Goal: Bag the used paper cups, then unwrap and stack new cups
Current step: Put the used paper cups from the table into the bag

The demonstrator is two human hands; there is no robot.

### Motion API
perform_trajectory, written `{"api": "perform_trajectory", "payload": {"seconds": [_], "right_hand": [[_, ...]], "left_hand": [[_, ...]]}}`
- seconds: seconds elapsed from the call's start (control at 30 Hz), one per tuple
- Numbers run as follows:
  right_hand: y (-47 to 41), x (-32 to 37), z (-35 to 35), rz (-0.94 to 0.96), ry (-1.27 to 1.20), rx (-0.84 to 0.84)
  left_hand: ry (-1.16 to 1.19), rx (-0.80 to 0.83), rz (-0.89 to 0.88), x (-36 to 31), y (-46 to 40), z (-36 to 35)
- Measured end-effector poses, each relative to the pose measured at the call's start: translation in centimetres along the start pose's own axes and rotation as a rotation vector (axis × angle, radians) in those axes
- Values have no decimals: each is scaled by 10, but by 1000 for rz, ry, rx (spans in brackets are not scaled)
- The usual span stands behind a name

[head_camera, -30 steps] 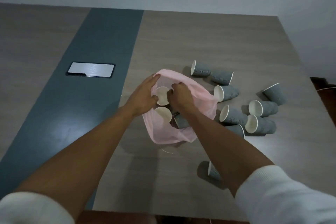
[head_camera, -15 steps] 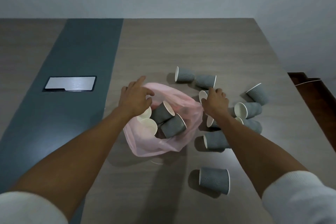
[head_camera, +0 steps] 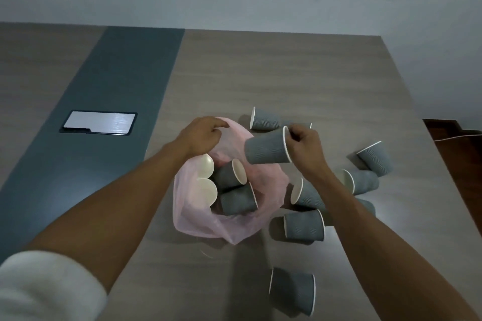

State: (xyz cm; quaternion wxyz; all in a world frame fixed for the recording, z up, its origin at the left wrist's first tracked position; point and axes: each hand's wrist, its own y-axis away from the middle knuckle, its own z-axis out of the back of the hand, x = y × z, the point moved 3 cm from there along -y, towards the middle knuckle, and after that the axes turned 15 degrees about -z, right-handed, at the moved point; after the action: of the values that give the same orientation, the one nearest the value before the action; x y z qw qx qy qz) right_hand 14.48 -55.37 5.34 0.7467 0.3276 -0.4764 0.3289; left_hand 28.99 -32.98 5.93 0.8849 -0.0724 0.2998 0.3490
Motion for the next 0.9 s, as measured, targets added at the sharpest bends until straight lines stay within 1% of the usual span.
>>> {"api": "perform_trajectory", "payload": {"seconds": [0.03, 0.07, 0.1, 0.17, 0.2, 0.3, 0.4, 0.53, 0.6, 0.63, 0.67, 0.73, 0.77, 0.8, 0.83, 0.9], "right_hand": [[5, 2, -16, 3, 24, 131], [9, 0, -32, 31, 97, 205], [11, -4, -48, 82, 216, 216], [11, -14, -76, 231, 483, 113], [9, -21, -88, 265, 592, 66], [2, -23, -107, 196, 811, 7], [-11, -16, -109, 66, 978, 82], [-28, -11, -98, 112, 1167, 209], [-33, -3, -90, 105, 1152, 233], [-36, 5, -83, 96, 1068, 212], [-43, 13, -74, 86, 953, 153], [-65, 27, -54, 68, 683, -64], [-81, 28, -47, 58, 582, -155], [-98, 24, -42, 39, 532, -194], [-115, 17, -42, 14, 562, -157], [-142, -3, -52, 0, 811, 109]], "left_hand": [[59, -11, 8, -1, -4, 0], [110, -26, 18, -2, -6, 1], [145, -39, 22, -3, -8, 2], [171, -52, 16, -2, -10, 3], [169, -55, 11, -1, -12, 2], [160, -62, -30, -1, -15, -5], [155, -85, -77, -3, -17, -12], [99, -111, -112, -1, -23, -20], [85, -123, -113, 2, -26, -22], [80, -130, -113, 4, -27, -22], [78, -139, -112, 7, -28, -22], [79, -155, -105, 12, -28, -21], [76, -156, -103, 14, -27, -21], [72, -155, -103, 16, -26, -22], [70, -158, -105, 16, -25, -23], [68, -165, -116, 17, -22, -25]]}}
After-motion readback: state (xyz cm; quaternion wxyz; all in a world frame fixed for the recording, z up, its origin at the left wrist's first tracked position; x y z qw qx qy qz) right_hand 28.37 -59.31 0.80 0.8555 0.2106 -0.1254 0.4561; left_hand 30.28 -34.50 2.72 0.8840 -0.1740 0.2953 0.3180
